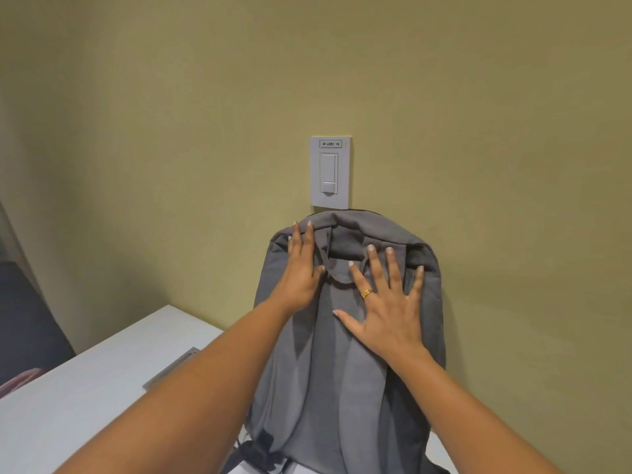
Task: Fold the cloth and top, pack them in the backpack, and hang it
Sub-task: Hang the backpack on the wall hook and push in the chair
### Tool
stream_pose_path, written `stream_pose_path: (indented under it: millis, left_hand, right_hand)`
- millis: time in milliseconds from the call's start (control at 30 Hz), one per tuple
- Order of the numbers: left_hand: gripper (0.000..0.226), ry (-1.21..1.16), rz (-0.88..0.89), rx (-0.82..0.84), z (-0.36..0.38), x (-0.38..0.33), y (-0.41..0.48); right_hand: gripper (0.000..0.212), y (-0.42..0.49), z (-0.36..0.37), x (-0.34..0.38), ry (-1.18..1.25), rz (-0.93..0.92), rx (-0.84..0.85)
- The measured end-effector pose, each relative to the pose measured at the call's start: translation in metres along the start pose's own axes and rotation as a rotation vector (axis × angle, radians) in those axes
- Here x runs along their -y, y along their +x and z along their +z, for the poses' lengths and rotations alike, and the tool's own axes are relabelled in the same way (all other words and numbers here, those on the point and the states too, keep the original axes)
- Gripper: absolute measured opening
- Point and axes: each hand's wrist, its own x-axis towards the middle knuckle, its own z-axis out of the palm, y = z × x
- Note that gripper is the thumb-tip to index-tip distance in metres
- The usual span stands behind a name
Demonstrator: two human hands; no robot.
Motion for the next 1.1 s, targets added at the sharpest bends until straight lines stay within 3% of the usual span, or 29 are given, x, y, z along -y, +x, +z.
stream_pose_path:
  millis: [100, 200, 400, 567, 767, 1100]
  left_hand:
    - [0.074, 0.045, 0.004, -0.122, 0.017, 0.006, -0.017]
    - [0.075, 0.2, -0.017, -0.133, 0.04, 0.015, -0.047]
    - [0.091, 0.439, -0.064, 0.183, 0.07, 0.044, -0.069]
    - [0.088, 0.442, -0.075, 0.352, 0.067, 0.052, -0.052]
    - [0.079, 0.489, -0.06, 0.293, 0.068, 0.052, -0.062]
    - [0.075, 0.475, -0.105, 0.258, 0.058, 0.042, -0.098]
  right_hand:
    - [0.079, 0.007, 0.012, -0.008, -0.011, -0.017, 0.025]
    - [0.079, 0.015, 0.022, -0.015, -0.028, -0.041, 0.018]
    - [0.069, 0.019, 0.037, -0.013, -0.046, -0.036, -0.016]
    - [0.064, 0.008, 0.032, -0.005, -0.054, -0.035, -0.021]
    - [0.063, -0.043, 0.028, 0.013, 0.014, -0.103, 0.022]
    - [0.059, -0.064, 0.02, 0.027, 0.033, -0.044, 0.099]
